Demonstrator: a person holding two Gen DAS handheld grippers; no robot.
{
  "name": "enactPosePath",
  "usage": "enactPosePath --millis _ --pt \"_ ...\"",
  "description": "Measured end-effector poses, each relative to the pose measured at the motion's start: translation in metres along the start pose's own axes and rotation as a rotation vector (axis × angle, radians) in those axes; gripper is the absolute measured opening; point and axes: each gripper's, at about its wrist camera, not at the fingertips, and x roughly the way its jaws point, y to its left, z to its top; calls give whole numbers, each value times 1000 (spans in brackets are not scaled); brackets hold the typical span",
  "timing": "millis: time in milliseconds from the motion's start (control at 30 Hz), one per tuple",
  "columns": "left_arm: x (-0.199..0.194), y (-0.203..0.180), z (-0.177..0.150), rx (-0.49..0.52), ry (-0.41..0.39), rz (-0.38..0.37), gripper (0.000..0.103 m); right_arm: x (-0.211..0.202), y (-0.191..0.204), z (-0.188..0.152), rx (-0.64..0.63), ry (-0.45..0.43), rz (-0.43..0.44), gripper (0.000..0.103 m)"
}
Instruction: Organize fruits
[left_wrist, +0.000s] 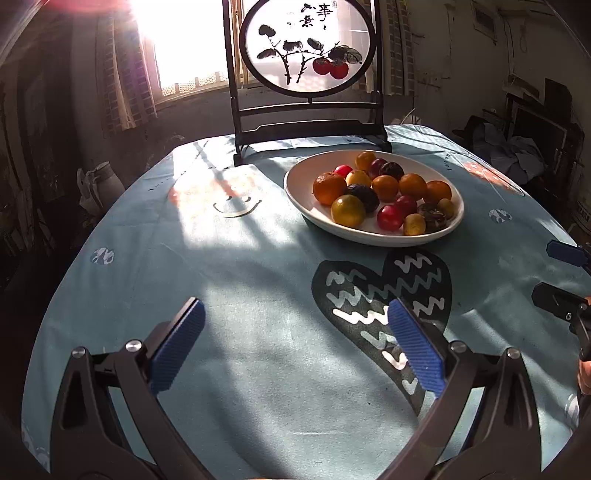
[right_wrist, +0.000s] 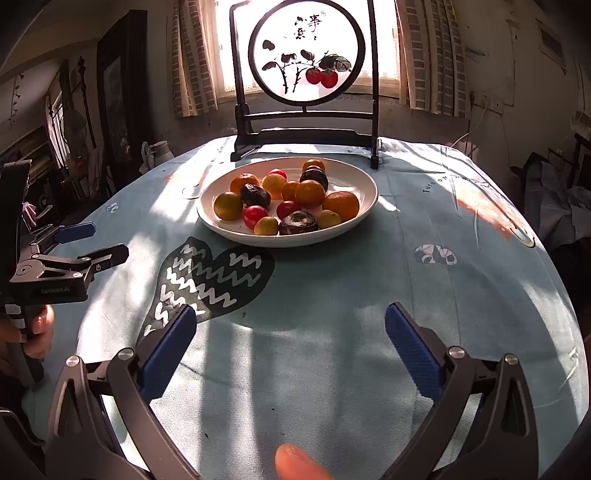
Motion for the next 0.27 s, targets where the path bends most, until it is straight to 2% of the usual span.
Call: enactPosePath --millis 267 --pt "-2 -1 1 11 -16 11 101 2 2 -1 -12 1 -11 102"
